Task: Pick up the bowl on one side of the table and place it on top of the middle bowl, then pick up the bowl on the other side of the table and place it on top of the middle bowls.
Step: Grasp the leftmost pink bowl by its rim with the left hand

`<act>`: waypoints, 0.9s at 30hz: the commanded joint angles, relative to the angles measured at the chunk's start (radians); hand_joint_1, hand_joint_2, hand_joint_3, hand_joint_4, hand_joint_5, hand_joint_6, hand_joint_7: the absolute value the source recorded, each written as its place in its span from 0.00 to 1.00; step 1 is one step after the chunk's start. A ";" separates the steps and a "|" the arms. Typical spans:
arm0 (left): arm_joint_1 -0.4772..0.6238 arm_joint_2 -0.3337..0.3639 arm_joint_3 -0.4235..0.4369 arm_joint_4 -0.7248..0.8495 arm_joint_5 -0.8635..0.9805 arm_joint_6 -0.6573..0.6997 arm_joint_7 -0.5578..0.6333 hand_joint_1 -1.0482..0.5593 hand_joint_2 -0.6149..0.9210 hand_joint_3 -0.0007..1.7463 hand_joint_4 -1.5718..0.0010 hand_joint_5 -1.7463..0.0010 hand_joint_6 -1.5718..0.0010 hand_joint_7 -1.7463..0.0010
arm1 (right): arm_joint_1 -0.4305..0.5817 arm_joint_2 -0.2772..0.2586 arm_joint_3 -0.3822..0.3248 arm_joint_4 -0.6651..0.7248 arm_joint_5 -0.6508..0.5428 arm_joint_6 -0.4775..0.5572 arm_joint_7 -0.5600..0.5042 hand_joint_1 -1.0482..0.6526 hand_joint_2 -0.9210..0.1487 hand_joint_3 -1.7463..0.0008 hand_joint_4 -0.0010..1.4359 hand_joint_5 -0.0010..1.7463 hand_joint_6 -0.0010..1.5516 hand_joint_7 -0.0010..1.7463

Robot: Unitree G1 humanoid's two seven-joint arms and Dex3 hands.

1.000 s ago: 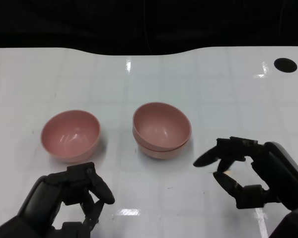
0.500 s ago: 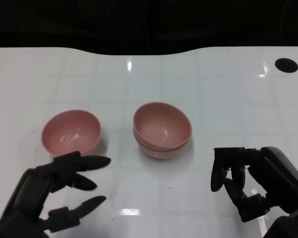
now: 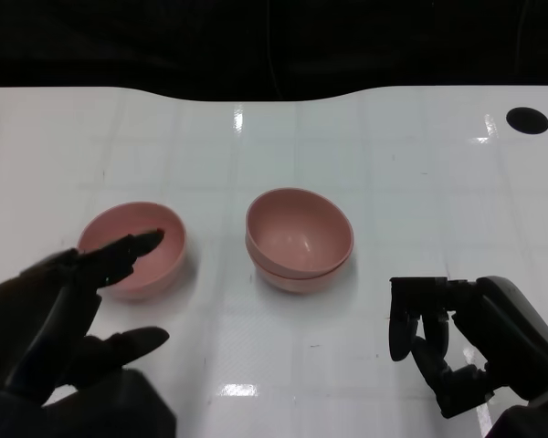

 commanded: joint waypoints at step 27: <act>-0.461 -0.044 -0.284 0.551 0.513 0.331 -0.167 0.30 1.00 0.03 0.61 0.88 0.71 1.00 | -0.002 0.001 0.012 -0.009 -0.025 0.021 -0.016 0.59 0.76 0.03 0.67 1.00 0.53 0.92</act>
